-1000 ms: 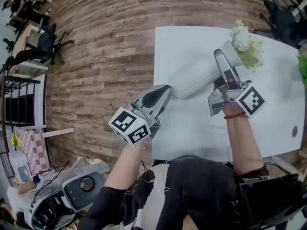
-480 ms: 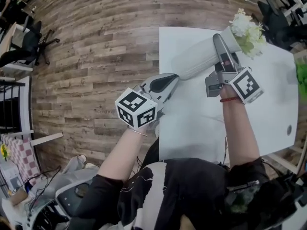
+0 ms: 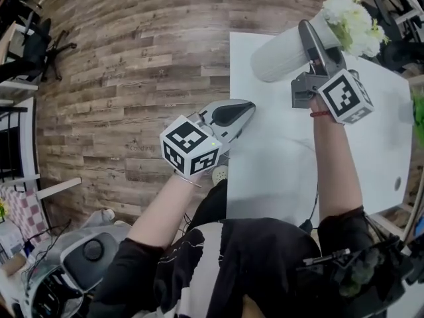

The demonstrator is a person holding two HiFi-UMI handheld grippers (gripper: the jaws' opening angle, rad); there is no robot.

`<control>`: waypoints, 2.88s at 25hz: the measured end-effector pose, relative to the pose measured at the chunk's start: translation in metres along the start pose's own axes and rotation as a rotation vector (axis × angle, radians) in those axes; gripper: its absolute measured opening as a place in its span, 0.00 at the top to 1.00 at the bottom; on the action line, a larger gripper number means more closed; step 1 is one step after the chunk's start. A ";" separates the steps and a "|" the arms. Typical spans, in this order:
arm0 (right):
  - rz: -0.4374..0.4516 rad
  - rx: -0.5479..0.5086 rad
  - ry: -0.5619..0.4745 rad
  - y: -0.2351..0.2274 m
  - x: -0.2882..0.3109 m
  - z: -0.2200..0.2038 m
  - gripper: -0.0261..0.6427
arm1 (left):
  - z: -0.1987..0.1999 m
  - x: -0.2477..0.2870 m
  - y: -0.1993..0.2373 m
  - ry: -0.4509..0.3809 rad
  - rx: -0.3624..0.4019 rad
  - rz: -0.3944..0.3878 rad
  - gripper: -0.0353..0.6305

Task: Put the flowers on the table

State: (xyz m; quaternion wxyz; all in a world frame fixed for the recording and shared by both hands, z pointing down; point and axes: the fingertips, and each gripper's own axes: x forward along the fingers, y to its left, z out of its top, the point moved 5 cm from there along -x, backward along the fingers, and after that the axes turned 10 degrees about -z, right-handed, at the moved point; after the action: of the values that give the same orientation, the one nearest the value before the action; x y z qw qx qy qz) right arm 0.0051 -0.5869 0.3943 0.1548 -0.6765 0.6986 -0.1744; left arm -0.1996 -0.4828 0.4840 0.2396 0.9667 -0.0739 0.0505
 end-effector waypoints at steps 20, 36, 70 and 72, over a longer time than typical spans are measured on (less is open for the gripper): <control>0.059 -0.185 -0.006 0.029 0.004 -0.018 0.46 | -0.014 0.002 0.004 -0.031 -0.067 -0.005 0.92; 0.078 -0.277 0.000 0.048 0.003 -0.025 0.46 | -0.022 -0.008 0.000 -0.054 -0.115 0.005 0.92; 0.131 -0.415 0.012 0.050 -0.008 -0.032 0.45 | -0.033 -0.017 -0.017 -0.059 -0.118 0.022 0.92; 0.129 -0.419 0.012 0.047 -0.008 -0.033 0.46 | -0.033 -0.018 -0.018 -0.060 -0.120 0.022 0.92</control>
State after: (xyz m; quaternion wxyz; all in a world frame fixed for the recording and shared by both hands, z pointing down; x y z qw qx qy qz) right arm -0.0515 -0.5767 0.4016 0.0176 -0.6467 0.7623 -0.0190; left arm -0.2167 -0.4493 0.5022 0.2942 0.9508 -0.0946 0.0197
